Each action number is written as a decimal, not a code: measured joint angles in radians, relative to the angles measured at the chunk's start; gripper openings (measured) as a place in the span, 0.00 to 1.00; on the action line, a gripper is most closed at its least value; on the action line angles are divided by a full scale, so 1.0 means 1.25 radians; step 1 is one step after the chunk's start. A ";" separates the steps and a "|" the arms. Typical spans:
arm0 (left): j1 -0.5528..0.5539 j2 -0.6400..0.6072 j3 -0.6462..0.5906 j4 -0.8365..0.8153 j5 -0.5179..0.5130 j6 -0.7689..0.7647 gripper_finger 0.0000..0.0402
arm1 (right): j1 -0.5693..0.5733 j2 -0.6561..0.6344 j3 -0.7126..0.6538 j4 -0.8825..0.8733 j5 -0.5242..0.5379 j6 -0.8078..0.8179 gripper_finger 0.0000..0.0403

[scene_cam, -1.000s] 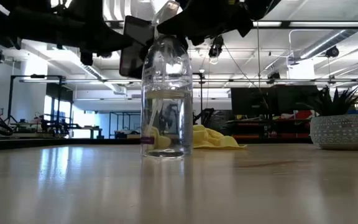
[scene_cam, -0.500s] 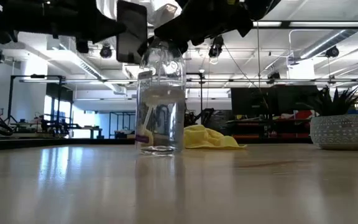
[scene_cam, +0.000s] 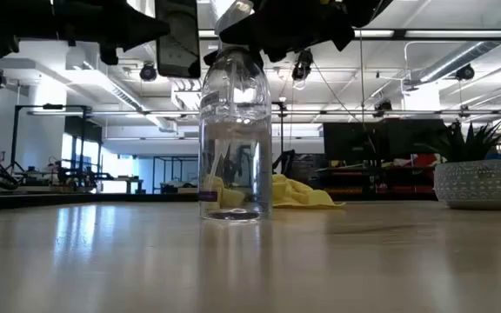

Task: Apply microfiber cloth
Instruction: Spray the pink cellphone using the spray bottle

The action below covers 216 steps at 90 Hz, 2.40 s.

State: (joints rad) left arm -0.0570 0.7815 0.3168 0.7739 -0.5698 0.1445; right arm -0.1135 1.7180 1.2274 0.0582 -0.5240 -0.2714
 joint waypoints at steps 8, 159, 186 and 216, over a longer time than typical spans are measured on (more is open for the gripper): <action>0.000 -0.007 0.000 0.000 0.000 0.060 0.02 | 0.000 0.000 0.000 0.000 0.000 0.000 0.77; 0.006 0.232 0.037 0.040 -0.062 1.491 0.02 | 0.000 0.000 0.000 0.005 0.043 0.099 0.46; 0.010 0.227 0.053 0.079 -0.091 1.532 0.02 | 0.000 0.000 0.000 0.002 0.042 0.100 0.38; -0.001 0.204 0.009 0.059 -0.161 1.425 0.02 | 0.001 -0.003 0.001 -0.015 0.123 0.112 0.42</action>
State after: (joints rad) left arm -0.0577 1.0363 0.3282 0.8476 -0.7717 1.9255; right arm -0.1123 1.7138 1.2281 0.0392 -0.3700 -0.1314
